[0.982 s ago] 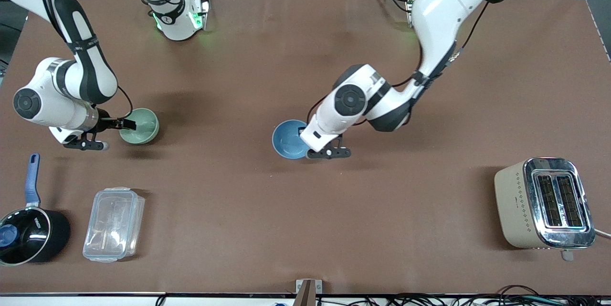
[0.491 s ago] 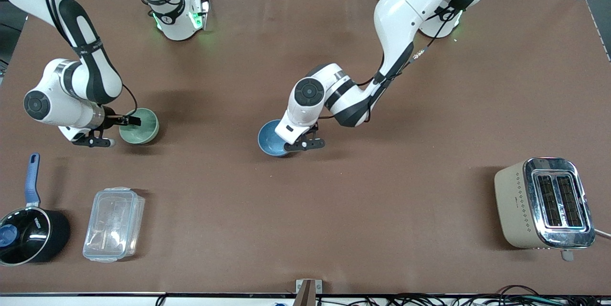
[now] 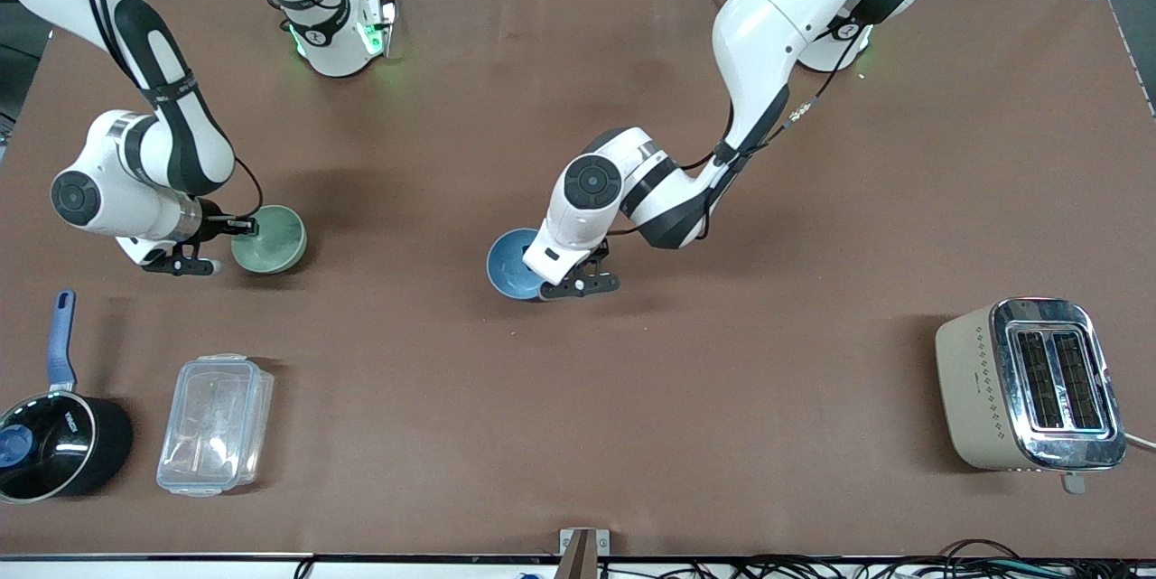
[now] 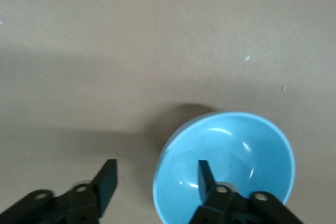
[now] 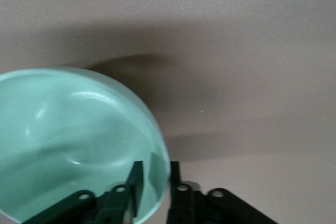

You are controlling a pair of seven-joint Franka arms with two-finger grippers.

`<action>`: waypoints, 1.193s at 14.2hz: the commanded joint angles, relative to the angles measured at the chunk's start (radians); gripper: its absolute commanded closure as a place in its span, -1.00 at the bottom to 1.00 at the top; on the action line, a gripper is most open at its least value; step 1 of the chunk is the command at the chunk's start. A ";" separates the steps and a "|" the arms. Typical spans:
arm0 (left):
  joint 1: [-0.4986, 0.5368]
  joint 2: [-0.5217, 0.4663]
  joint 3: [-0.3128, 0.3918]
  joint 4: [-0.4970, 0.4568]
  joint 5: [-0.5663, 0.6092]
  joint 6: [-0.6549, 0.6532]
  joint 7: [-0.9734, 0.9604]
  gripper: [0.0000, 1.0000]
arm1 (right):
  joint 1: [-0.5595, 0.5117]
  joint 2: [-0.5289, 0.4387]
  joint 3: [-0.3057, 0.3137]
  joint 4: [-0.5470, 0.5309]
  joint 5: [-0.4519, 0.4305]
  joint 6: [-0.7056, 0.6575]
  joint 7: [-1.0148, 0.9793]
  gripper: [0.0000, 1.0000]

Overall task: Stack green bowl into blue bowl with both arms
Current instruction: 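Release the blue bowl with the left gripper while the right gripper lifts the green bowl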

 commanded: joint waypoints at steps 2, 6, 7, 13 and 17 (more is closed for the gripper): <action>0.069 -0.169 0.042 -0.015 0.024 -0.150 0.062 -1.00 | -0.011 -0.010 0.007 -0.013 0.016 0.013 -0.022 0.65; 0.234 -0.295 0.044 -0.021 0.117 -0.247 0.219 -1.00 | -0.011 -0.010 0.007 -0.007 0.016 0.009 -0.022 0.65; 0.276 -0.315 0.044 -0.021 0.117 -0.255 0.292 -1.00 | -0.011 -0.010 0.007 -0.007 0.016 0.007 -0.020 0.65; 0.481 -0.469 0.036 -0.035 0.113 -0.403 0.672 -1.00 | -0.008 -0.011 0.008 0.004 0.016 0.002 -0.019 1.00; 0.564 -0.607 0.030 -0.036 0.044 -0.548 0.719 -1.00 | 0.003 -0.026 0.017 0.086 0.017 -0.144 0.001 1.00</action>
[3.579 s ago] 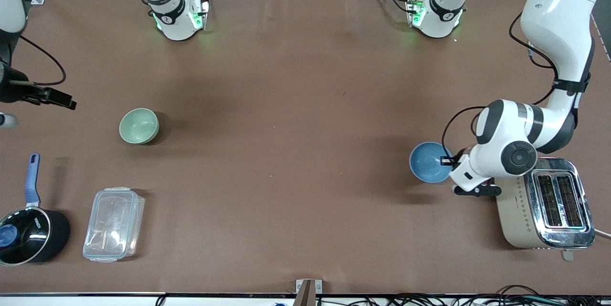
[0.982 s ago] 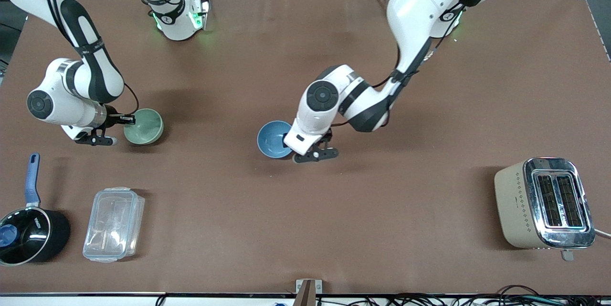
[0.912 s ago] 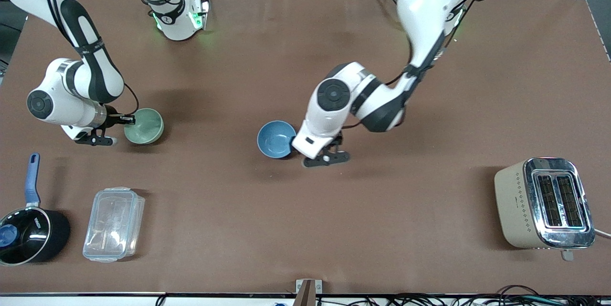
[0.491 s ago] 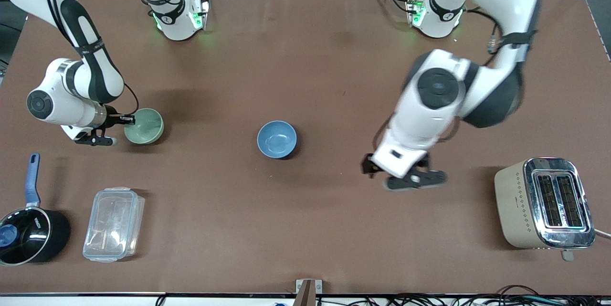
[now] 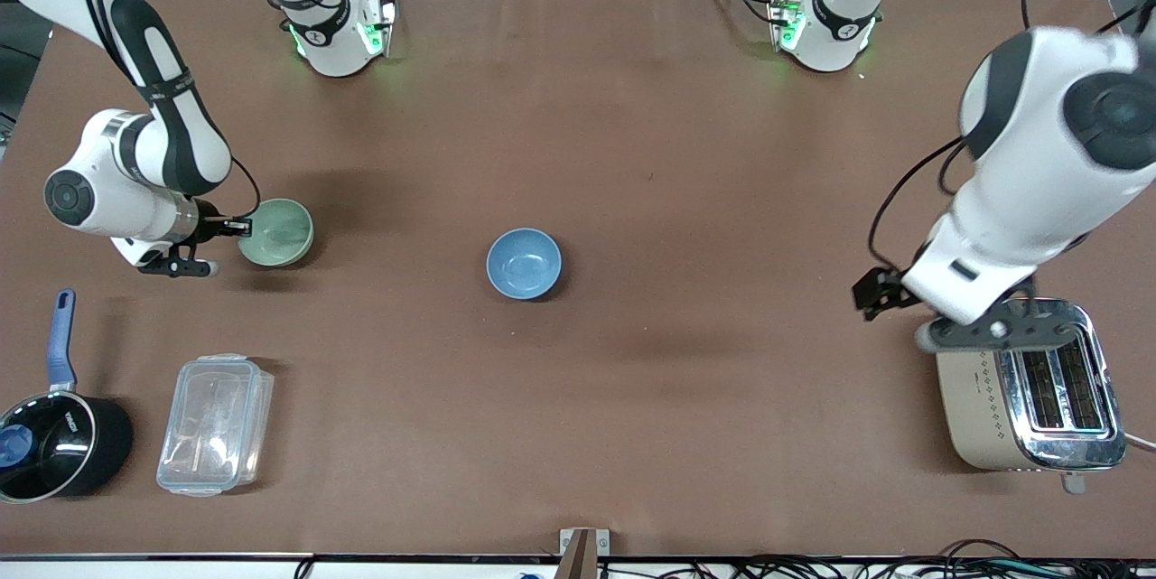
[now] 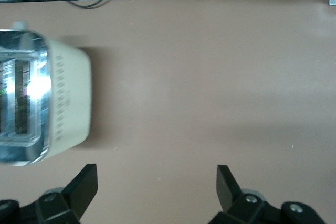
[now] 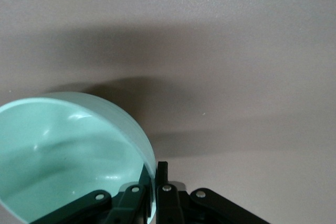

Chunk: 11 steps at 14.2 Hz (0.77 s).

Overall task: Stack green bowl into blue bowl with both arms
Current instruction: 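Release the blue bowl with the left gripper while the right gripper lifts the green bowl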

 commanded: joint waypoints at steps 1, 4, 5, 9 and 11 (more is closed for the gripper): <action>0.088 -0.132 -0.013 -0.049 -0.111 -0.100 0.074 -1.00 | 0.007 -0.016 0.013 0.098 0.014 -0.159 0.010 1.00; 0.142 -0.198 -0.010 -0.051 -0.160 -0.195 0.172 -1.00 | 0.053 -0.016 0.011 0.182 0.111 -0.265 0.038 1.00; 0.158 -0.217 -0.010 -0.054 -0.166 -0.224 0.194 -1.00 | 0.080 -0.016 0.013 0.200 0.127 -0.279 0.085 1.00; 0.130 -0.302 0.001 -0.129 -0.168 -0.238 0.171 -1.00 | 0.272 -0.010 0.013 0.283 0.148 -0.287 0.327 1.00; 0.118 -0.352 0.021 -0.190 -0.173 -0.235 0.174 -1.00 | 0.356 -0.002 0.011 0.315 0.219 -0.271 0.400 1.00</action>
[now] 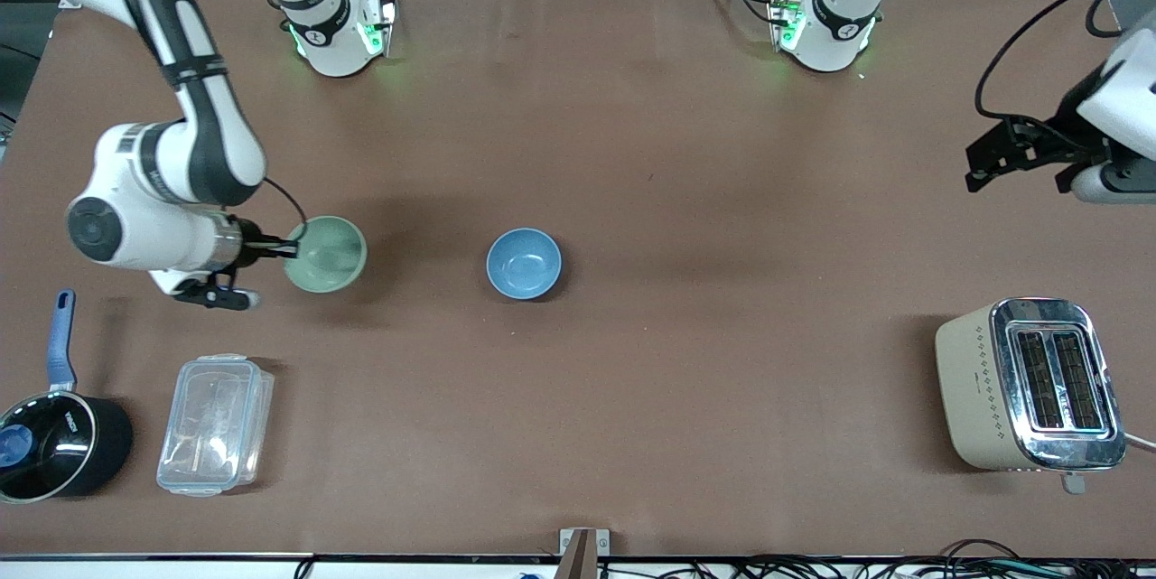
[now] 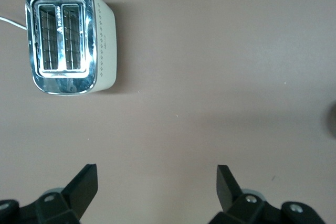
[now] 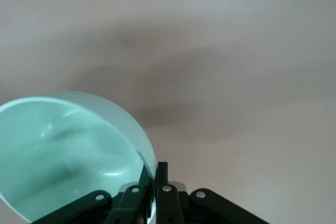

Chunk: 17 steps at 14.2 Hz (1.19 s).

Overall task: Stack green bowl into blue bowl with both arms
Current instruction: 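Carry the green bowl over the blue bowl with the right gripper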

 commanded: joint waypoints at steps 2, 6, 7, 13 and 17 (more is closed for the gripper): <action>-0.085 -0.148 0.095 -0.172 -0.018 0.010 0.004 -1.00 | 0.128 0.037 -0.010 0.079 0.141 0.002 0.098 1.00; -0.141 -0.228 0.204 -0.260 -0.040 0.010 0.065 -1.00 | 0.254 0.105 -0.010 0.099 0.189 0.127 0.223 1.00; -0.161 -0.251 0.222 -0.285 -0.040 0.011 0.065 -1.00 | 0.282 0.122 -0.010 0.100 0.189 0.152 0.249 1.00; -0.189 -0.263 0.247 -0.286 -0.040 0.010 0.067 -1.00 | 0.380 0.209 -0.009 0.176 0.192 0.171 0.377 1.00; -0.190 -0.258 0.238 -0.286 -0.041 0.005 0.068 -1.00 | 0.415 0.212 -0.009 0.179 0.192 0.168 0.421 1.00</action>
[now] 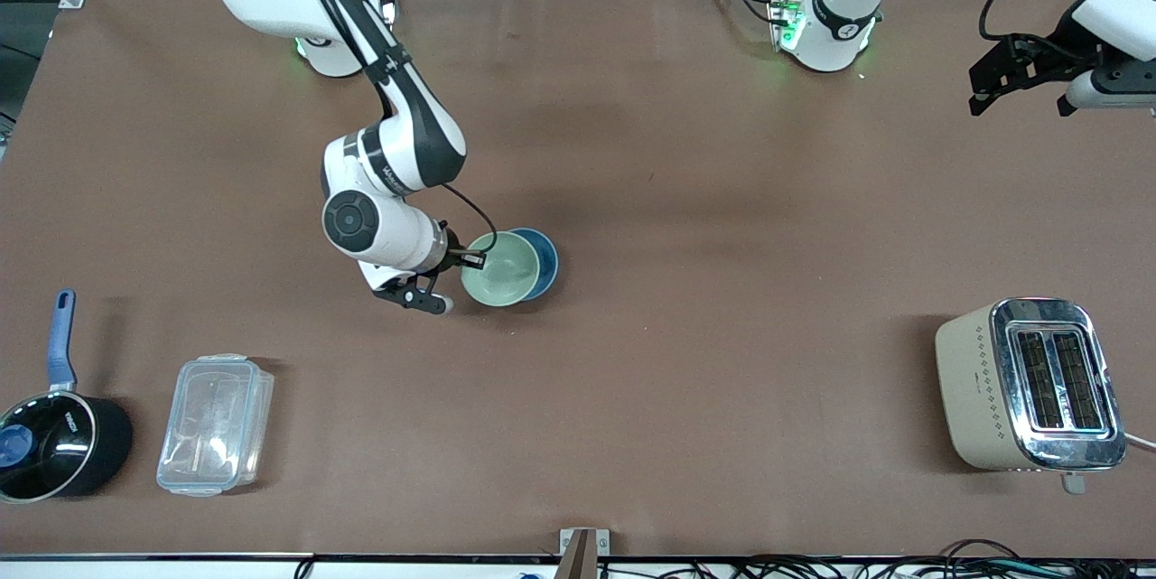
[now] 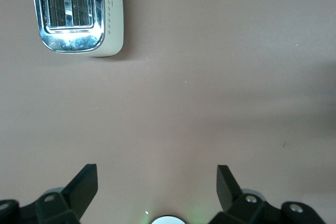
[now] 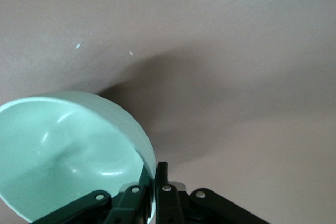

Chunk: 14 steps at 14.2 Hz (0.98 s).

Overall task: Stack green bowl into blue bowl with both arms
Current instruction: 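Carry the green bowl over the blue bowl with the right gripper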

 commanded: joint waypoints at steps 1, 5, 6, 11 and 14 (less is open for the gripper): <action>-0.004 -0.006 0.001 -0.011 -0.020 0.012 0.009 -1.00 | 0.033 0.008 -0.009 0.019 0.017 -0.012 0.040 1.00; -0.016 0.001 -0.008 -0.011 -0.027 0.017 0.007 -1.00 | 0.067 0.013 -0.009 0.014 0.017 -0.015 0.066 0.99; -0.015 0.001 -0.008 -0.010 -0.027 0.017 0.009 -1.00 | 0.067 0.019 -0.009 0.015 0.017 -0.015 0.066 0.98; -0.010 0.001 -0.008 -0.010 -0.029 0.018 0.004 -1.00 | 0.067 0.025 -0.009 0.008 0.014 -0.024 0.060 0.74; -0.009 -0.003 -0.008 -0.010 -0.029 0.017 -0.002 -1.00 | 0.062 0.025 -0.010 0.008 0.014 -0.026 0.054 0.66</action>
